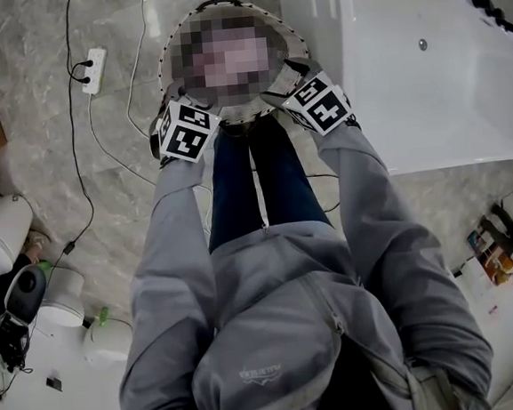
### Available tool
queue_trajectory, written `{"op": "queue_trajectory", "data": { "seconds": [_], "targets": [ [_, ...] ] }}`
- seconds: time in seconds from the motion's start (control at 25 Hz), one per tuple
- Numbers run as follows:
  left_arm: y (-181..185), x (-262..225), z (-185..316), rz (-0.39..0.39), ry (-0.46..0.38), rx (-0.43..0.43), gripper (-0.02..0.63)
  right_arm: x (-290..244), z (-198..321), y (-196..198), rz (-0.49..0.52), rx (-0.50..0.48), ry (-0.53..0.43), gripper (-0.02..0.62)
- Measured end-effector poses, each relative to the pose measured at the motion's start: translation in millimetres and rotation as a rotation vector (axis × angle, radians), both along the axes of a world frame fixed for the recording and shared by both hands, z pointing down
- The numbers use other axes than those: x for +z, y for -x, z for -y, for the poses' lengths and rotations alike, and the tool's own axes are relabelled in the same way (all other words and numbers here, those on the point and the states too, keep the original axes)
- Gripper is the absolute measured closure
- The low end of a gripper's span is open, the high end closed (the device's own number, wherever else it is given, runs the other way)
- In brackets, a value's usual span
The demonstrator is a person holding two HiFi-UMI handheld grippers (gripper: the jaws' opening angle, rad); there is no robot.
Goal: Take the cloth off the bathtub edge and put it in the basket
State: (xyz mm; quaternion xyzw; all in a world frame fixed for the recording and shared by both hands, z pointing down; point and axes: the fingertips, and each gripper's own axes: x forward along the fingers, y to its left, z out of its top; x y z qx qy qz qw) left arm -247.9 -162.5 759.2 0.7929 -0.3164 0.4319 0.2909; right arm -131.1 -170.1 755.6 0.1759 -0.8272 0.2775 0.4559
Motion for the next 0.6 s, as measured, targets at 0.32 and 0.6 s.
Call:
{"op": "queue_trajectory", "data": {
  "seconds": [0.32, 0.6],
  "targets": [
    [-11.1, -37.0, 12.4, -0.015, -0.107, 0.012, 0.347, -27.7, 1.8, 12.2, 0.016, -0.022, -0.074, 0.250],
    [-14.4, -112.1, 32.0, -0.024, -0.288, -0.053, 0.557, -100.9, 15.9, 31.6, 0.075, -0.006, -0.230, 0.451]
  ]
}}
